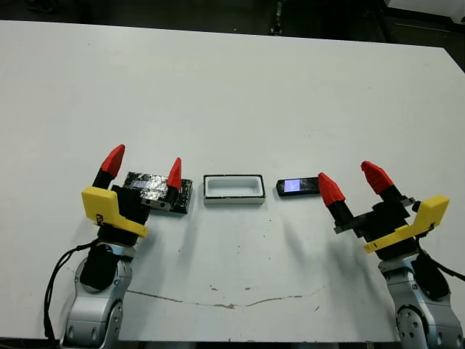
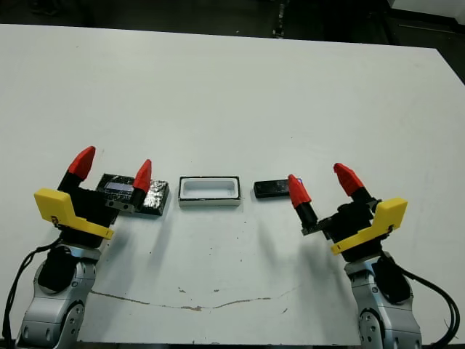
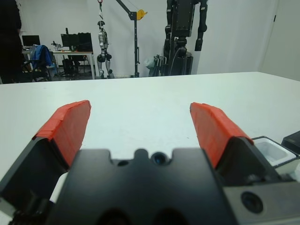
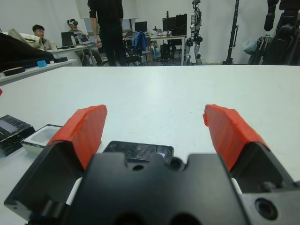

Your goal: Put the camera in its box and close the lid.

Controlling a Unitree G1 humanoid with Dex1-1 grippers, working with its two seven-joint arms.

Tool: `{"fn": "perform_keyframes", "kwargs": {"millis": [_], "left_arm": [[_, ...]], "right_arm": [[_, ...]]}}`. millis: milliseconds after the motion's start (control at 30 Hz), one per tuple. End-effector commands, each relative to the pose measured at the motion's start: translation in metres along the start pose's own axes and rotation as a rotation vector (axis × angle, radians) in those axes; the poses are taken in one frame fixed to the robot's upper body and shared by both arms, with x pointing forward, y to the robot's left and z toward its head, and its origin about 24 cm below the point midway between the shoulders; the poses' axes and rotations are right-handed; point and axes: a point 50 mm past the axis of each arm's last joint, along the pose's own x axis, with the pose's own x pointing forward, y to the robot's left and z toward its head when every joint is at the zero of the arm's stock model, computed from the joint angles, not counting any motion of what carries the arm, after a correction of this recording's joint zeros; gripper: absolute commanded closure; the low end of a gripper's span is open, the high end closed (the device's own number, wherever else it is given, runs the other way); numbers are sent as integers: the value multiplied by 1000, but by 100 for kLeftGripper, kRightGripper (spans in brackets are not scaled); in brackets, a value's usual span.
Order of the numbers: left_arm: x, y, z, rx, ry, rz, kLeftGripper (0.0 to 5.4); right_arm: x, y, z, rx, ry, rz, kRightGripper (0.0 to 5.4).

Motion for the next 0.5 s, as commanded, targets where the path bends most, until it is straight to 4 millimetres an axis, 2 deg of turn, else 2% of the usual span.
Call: {"fn": "perform_keyframes", "kwargs": {"millis": [33, 367, 500], "left_arm": [[-3, 0, -4, -5, 20, 14, 1], [-4, -1, -5, -16, 30, 13, 1], [-4, -1, -5, -17, 24, 13, 1]], "right_arm": [[-2, -2, -1, -1, 9, -6, 1], [-2, -7, -2, -22, 49, 28, 1], [9, -25, 19, -110, 37, 103, 1]]}}
